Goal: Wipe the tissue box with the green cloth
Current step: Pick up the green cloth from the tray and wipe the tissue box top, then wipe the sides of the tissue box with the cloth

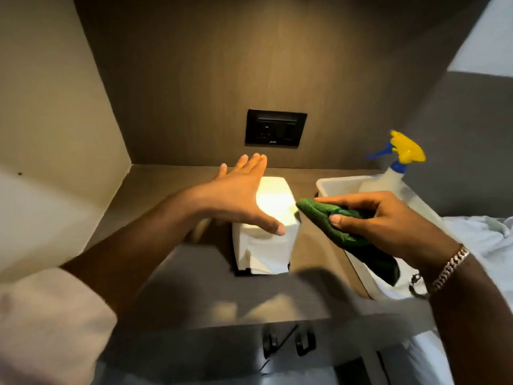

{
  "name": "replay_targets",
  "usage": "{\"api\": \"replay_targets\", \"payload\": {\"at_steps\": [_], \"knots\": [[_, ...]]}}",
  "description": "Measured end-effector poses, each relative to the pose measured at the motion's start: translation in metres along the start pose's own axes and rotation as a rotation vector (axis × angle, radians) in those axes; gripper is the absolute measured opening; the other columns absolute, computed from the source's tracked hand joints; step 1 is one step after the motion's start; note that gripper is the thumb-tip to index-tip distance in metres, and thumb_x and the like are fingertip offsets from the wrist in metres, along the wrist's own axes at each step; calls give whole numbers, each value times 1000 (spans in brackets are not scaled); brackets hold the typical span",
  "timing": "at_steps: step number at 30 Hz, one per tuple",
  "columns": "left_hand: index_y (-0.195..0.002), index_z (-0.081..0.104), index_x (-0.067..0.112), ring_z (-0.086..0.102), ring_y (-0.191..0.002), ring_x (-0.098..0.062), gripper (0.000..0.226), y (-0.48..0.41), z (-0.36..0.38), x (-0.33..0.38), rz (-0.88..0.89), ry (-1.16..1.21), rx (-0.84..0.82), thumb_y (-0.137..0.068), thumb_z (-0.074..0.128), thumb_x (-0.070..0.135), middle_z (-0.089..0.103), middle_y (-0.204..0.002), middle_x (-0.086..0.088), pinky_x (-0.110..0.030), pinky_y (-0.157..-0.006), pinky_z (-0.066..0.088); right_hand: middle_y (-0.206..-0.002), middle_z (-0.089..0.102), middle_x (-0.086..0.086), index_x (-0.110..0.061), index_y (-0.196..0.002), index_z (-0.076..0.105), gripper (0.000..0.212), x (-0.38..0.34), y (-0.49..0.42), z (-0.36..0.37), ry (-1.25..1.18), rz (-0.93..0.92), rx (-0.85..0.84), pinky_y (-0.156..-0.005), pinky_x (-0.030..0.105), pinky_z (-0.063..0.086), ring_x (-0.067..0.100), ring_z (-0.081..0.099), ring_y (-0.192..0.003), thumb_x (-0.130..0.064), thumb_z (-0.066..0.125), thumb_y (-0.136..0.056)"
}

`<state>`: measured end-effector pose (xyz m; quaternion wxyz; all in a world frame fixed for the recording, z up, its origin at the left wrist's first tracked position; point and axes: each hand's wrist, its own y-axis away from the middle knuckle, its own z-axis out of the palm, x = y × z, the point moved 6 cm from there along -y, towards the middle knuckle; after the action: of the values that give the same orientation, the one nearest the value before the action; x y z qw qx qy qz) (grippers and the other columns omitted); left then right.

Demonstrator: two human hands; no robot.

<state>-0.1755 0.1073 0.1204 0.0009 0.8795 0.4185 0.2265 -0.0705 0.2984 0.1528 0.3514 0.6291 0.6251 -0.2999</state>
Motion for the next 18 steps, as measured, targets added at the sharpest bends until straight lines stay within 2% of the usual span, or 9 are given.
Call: {"api": "replay_targets", "payload": {"at_steps": [1,3,5,6,9,12,15,18], "knots": [[-152,-11,18,-10,-152,-21,136,-5,-1,7,-11,-56,-43,-58,68,77,-9,-165,0,-53,-121,-7,-97,76,-10,-37,-102,73,32,10,3,2,-178,-14,44,-70,19,52,7,69,-85,-12,68,-82],[-153,-4,17,1,-152,-23,126,-13,1,21,-7,-158,-111,-65,68,71,1,-166,-2,-49,-121,-4,-106,75,3,-27,-110,71,34,34,11,9,-520,-30,143,-72,29,56,19,69,-88,-8,65,-82],[-153,-5,19,-2,-152,-19,117,-13,3,32,21,-205,-176,-73,69,62,-3,-166,0,-40,-118,-8,-113,71,12,-21,-119,66,37,56,19,23,-845,-20,214,-76,38,56,30,69,-94,-9,62,-84],[-153,-8,21,-6,-150,-15,115,-10,4,35,34,-205,-220,-76,70,56,-7,-166,1,-34,-115,-11,-115,70,12,-21,-121,64,37,65,22,30,-943,-18,250,-76,39,56,31,68,-97,-10,61,-85],[-149,-16,37,-19,-136,-2,114,-3,12,42,52,-227,-392,-78,74,45,-18,-163,13,-29,-105,-12,-118,70,2,-26,-119,65,37,90,35,52,-1058,6,371,-83,35,56,22,67,-106,-11,62,-86],[-148,-14,45,-24,-137,0,112,4,12,48,81,-211,-469,-77,74,42,-17,-157,27,-31,-111,-12,-121,68,0,-26,-118,66,36,100,40,70,-1131,1,408,-88,32,55,16,65,-109,-11,64,-86],[-150,4,47,-13,-142,5,85,7,13,56,16,-16,-341,-85,58,47,-5,-152,37,-38,-118,-4,-120,68,-3,-24,-120,64,36,104,38,83,-1170,3,406,-90,32,54,14,64,-110,-11,63,-87],[-152,17,33,0,-147,1,59,10,20,57,1,52,-20,-97,37,41,8,-158,22,-43,-124,1,-123,66,-5,-25,-120,64,35,105,28,90,-1105,29,452,-97,37,51,10,61,-113,-14,62,-87]]}}
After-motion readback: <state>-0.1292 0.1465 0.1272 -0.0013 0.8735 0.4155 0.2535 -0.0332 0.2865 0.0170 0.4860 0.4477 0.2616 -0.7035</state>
